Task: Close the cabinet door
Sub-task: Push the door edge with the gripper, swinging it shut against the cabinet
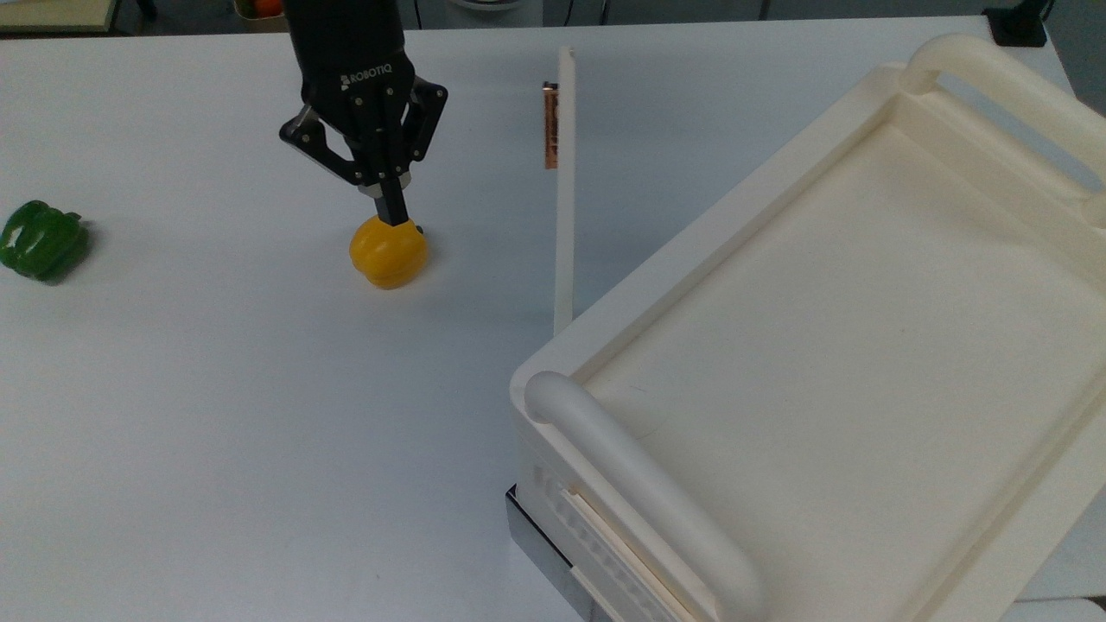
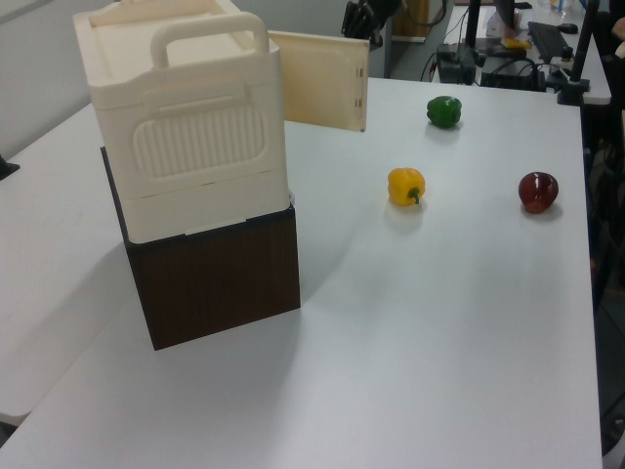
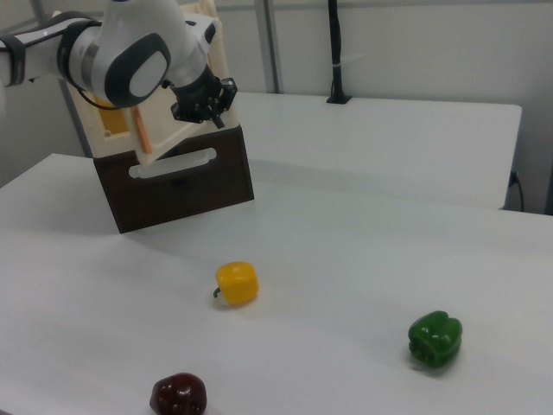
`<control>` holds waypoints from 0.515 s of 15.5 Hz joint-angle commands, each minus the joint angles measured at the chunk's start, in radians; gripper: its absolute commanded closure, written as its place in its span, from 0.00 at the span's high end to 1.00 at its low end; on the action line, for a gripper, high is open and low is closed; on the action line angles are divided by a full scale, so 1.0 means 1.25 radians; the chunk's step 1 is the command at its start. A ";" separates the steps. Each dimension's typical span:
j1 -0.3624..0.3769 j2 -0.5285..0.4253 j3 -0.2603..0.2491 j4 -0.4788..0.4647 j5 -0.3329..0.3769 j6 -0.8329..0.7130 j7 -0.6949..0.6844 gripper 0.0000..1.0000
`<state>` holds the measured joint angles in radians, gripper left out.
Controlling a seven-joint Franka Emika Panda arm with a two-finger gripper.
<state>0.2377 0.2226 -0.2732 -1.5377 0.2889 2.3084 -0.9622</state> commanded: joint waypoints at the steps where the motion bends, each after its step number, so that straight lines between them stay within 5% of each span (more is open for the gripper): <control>1: 0.043 -0.025 0.001 -0.038 0.013 0.011 0.030 0.00; 8: 0.126 -0.025 0.000 -0.039 0.006 0.015 0.098 0.00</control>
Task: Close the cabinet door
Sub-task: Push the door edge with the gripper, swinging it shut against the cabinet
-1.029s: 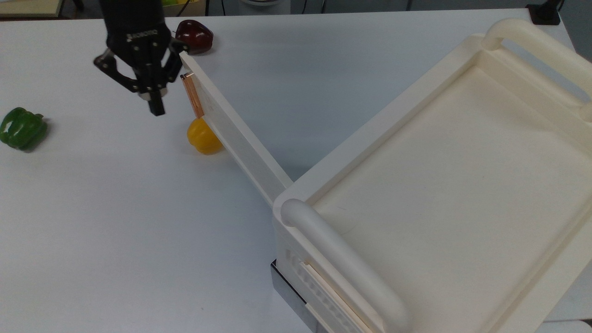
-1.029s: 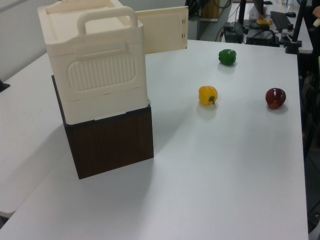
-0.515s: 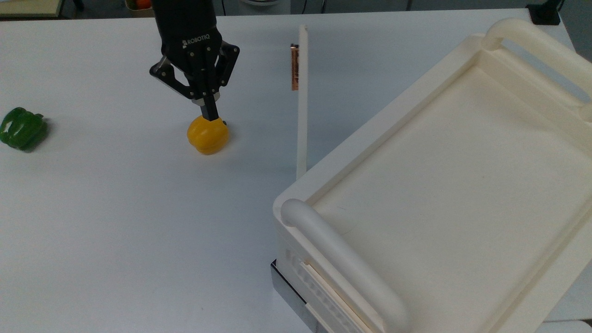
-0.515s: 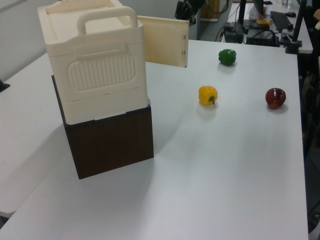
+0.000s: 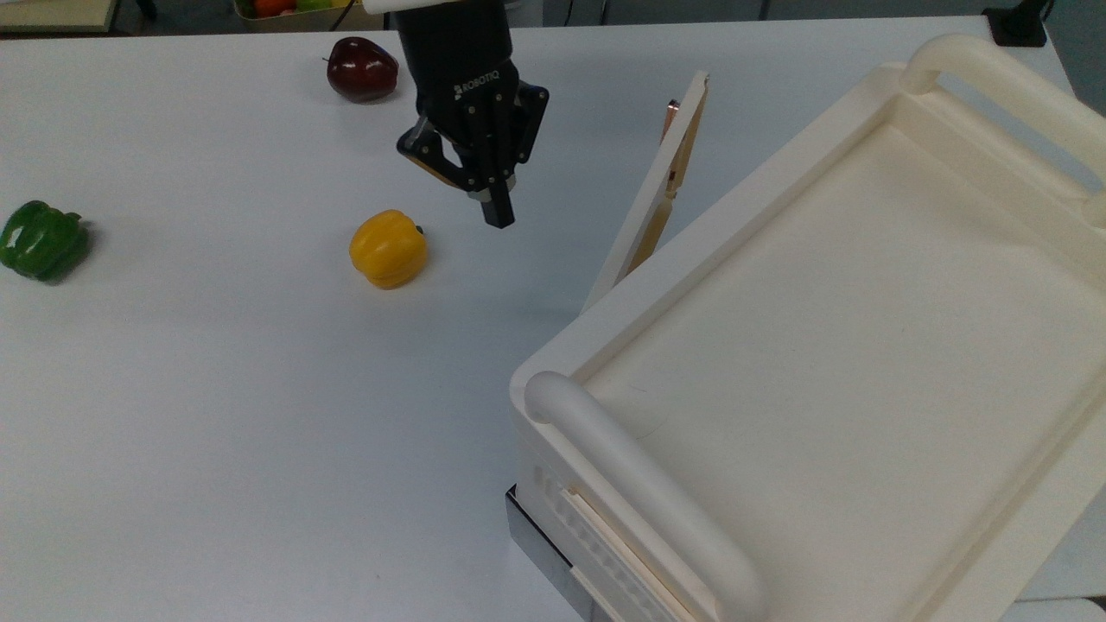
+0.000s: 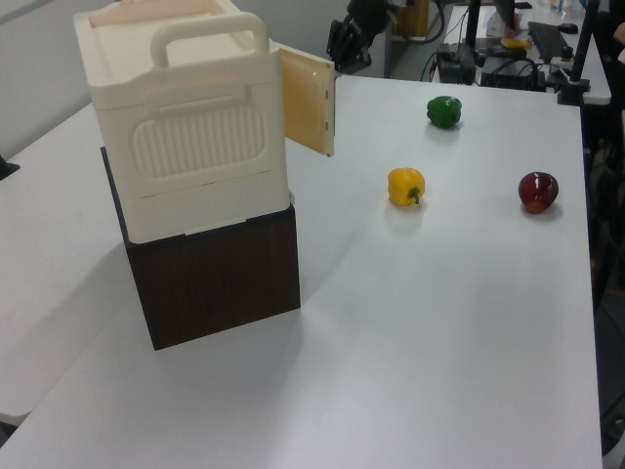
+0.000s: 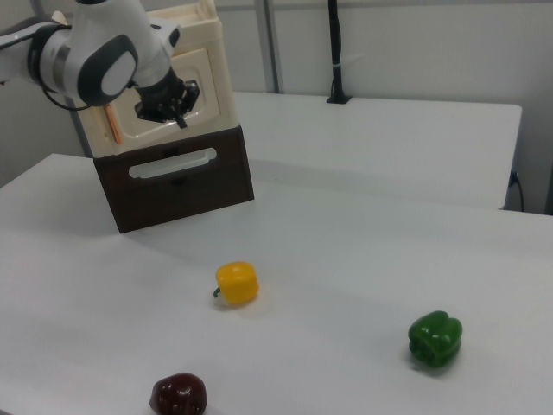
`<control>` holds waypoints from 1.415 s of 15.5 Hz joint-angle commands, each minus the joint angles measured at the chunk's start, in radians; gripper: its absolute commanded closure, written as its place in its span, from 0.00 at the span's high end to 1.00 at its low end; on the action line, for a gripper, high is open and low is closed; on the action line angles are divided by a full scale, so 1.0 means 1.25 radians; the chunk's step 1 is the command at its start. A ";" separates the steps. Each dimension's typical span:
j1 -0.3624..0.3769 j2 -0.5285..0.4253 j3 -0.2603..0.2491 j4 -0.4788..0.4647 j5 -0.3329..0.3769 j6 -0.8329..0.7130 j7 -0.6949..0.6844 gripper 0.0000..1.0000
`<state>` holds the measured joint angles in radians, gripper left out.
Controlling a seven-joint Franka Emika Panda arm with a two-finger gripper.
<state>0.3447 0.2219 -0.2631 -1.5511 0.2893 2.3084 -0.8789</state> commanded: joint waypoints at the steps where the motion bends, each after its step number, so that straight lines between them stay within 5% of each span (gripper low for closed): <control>1: 0.052 -0.023 -0.008 -0.028 0.002 0.015 0.042 0.00; 8: 0.128 -0.013 -0.007 -0.009 -0.003 0.026 0.139 0.00; 22: 0.133 0.051 0.063 0.011 -0.055 0.154 0.340 0.00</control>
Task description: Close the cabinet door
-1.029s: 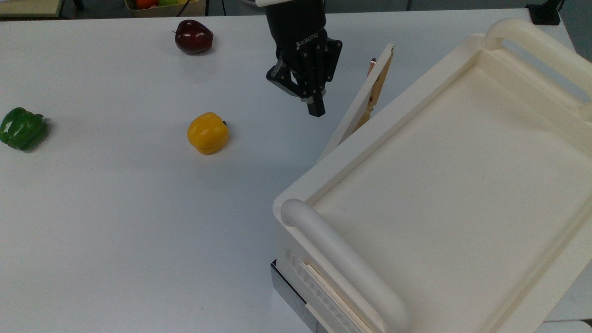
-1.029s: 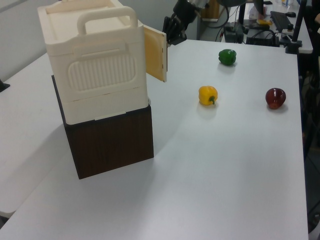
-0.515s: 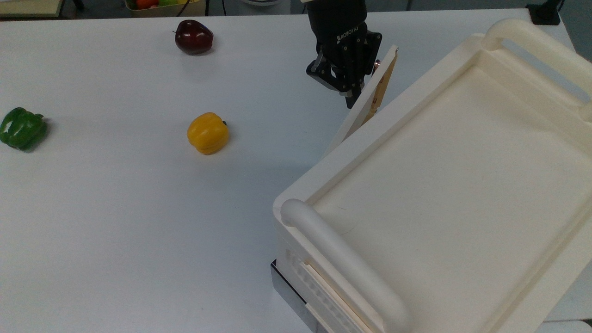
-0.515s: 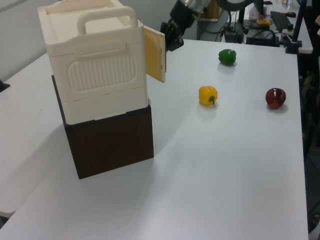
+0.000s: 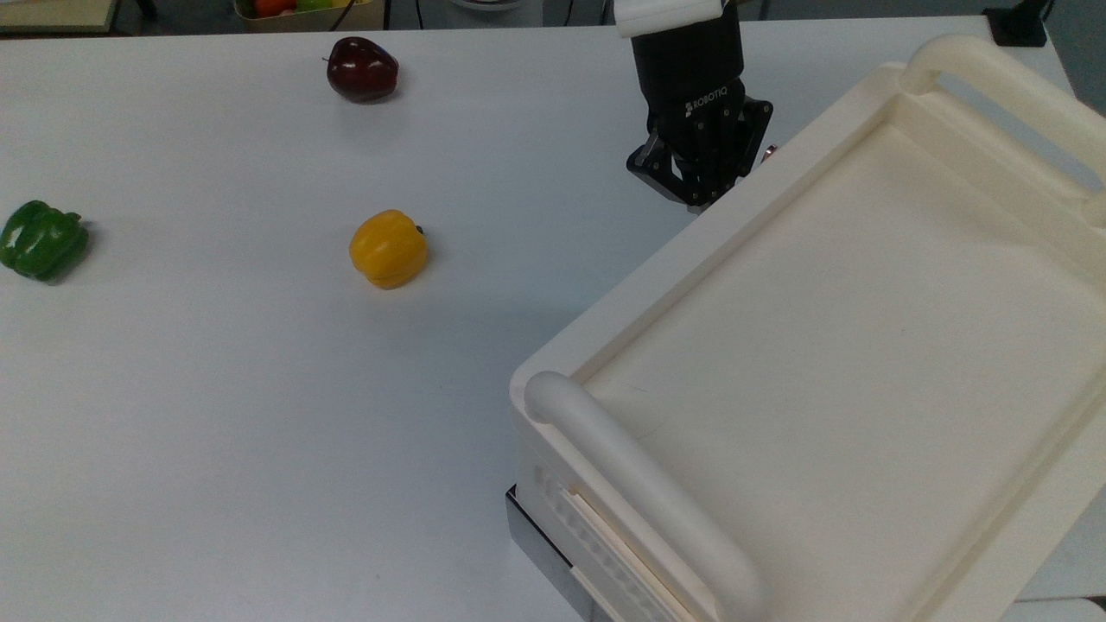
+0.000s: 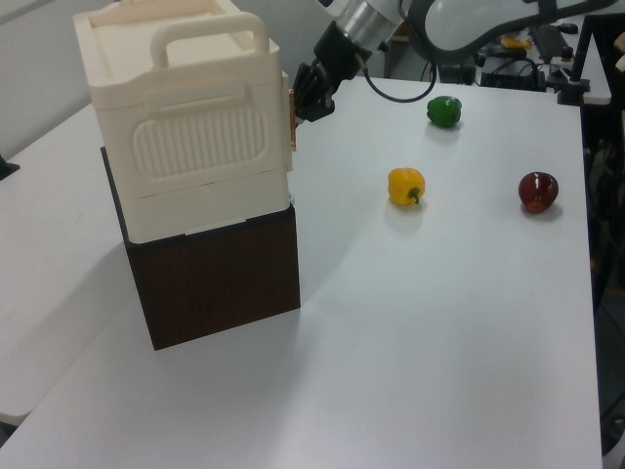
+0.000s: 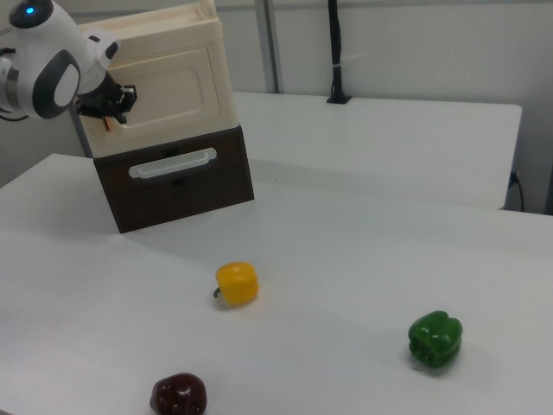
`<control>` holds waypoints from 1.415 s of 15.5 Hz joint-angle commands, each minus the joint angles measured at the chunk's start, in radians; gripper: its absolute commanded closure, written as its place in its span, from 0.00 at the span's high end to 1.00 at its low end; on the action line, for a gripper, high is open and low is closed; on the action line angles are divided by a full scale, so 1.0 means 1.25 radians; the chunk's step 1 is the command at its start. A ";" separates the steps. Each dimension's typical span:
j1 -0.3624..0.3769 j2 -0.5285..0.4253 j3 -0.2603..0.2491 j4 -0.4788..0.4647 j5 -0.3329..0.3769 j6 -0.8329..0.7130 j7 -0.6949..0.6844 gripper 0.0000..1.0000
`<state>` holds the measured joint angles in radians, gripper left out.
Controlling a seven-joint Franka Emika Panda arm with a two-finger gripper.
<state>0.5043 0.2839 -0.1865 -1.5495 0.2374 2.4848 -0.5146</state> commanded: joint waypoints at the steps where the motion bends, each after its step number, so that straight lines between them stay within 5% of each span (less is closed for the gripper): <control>1: 0.005 0.002 0.003 0.016 -0.013 0.012 0.065 0.00; 16: -0.001 -0.011 0.024 -0.009 -0.039 0.048 0.126 0.00; 22: -0.051 -0.071 0.025 -0.037 -0.033 -0.198 0.142 0.00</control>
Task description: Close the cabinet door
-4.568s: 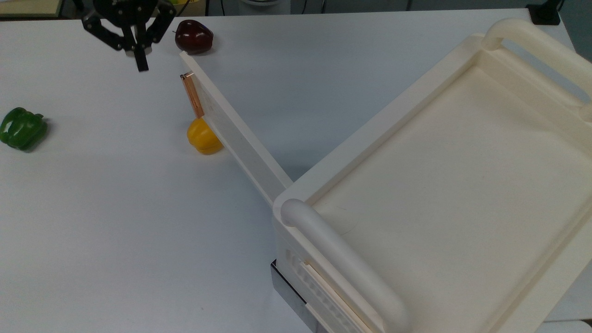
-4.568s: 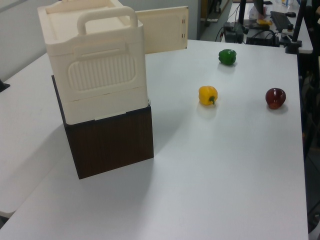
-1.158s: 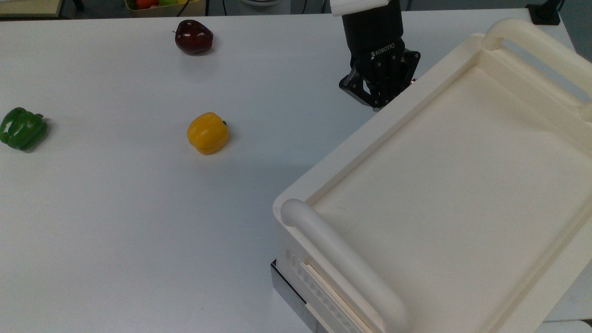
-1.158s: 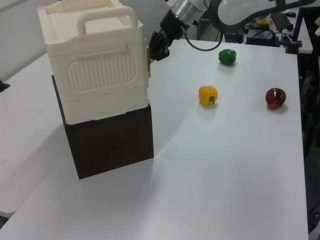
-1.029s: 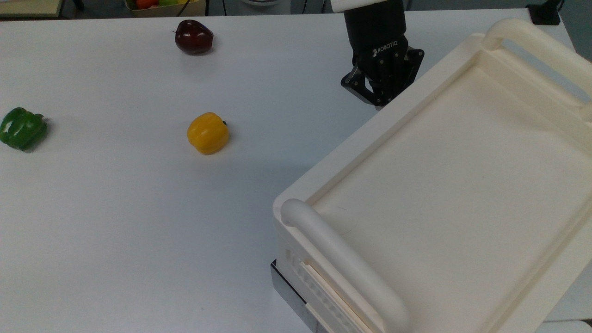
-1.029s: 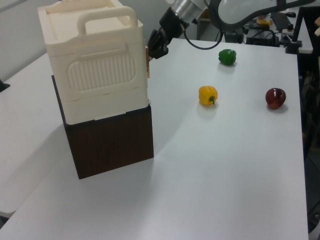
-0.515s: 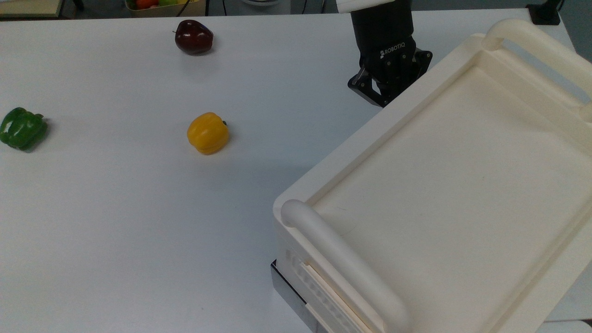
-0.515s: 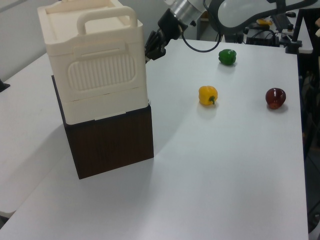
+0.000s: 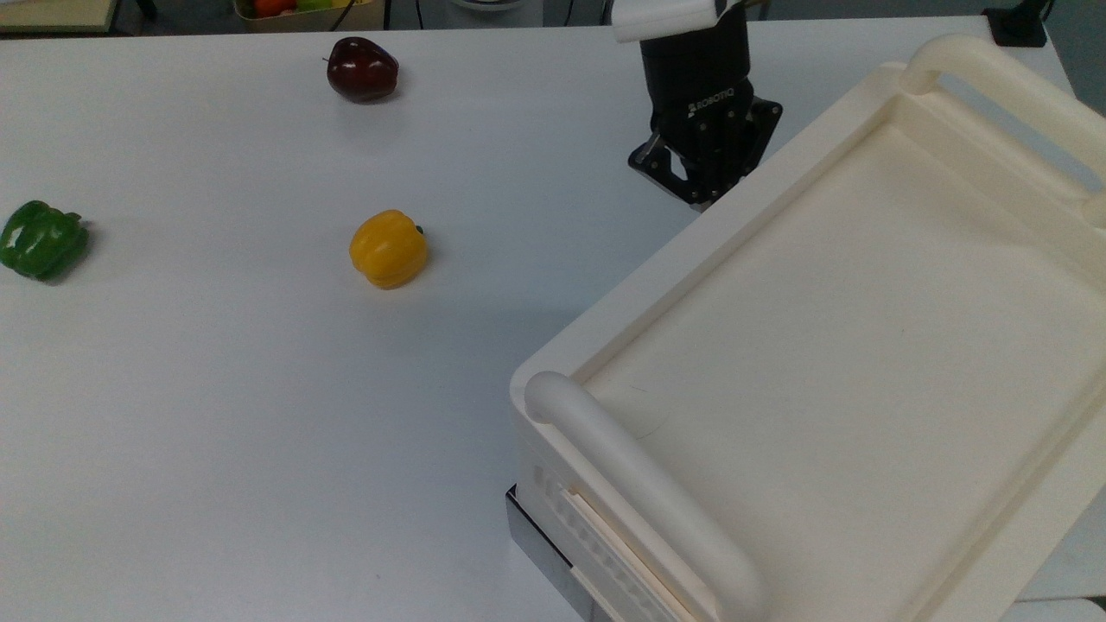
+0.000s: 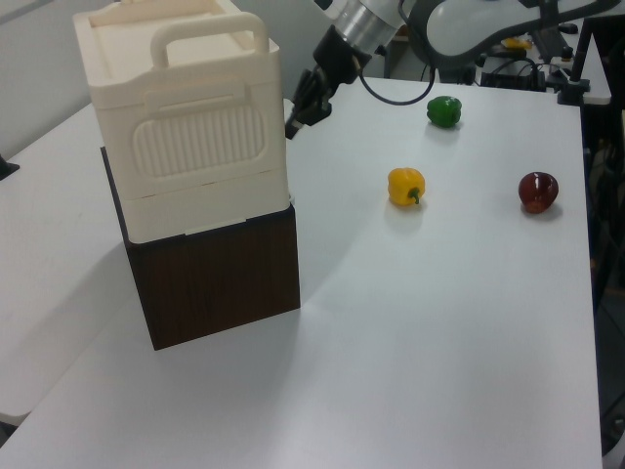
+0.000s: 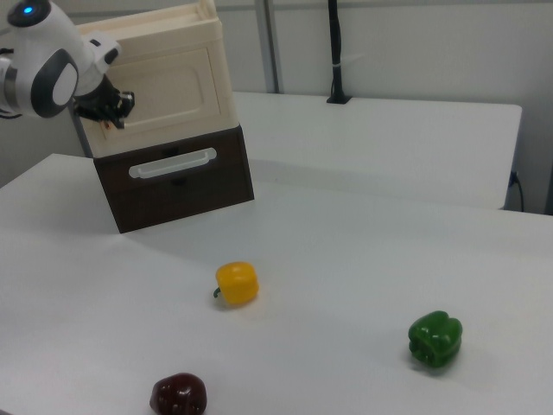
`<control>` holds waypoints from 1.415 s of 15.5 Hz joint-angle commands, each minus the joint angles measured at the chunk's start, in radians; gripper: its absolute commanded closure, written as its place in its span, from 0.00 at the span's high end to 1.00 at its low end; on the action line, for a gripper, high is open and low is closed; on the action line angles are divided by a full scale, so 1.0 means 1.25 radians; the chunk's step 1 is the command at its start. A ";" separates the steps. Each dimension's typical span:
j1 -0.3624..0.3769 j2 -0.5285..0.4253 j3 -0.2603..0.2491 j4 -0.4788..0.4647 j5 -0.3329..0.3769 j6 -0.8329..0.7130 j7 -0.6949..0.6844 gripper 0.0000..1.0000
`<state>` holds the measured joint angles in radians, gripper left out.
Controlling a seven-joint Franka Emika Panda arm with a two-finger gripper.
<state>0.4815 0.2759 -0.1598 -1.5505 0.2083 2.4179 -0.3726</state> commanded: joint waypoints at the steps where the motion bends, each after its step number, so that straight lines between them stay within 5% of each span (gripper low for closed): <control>1: -0.052 -0.077 0.004 -0.035 -0.008 -0.196 0.062 0.00; 9: -0.240 -0.163 0.003 -0.029 -0.052 -0.525 0.228 0.02; 12: -0.295 -0.178 0.004 -0.029 -0.084 -0.583 0.254 0.18; 13: -0.300 -0.187 0.004 -0.029 -0.107 -0.599 0.260 0.41; 14: -0.308 -0.195 0.004 -0.030 -0.133 -0.614 0.262 0.98; 22: -0.319 -0.197 0.003 -0.026 -0.173 -0.713 0.254 1.00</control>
<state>0.0798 0.0559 -0.1657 -1.5562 0.0152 1.5610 -0.0685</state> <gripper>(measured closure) 0.013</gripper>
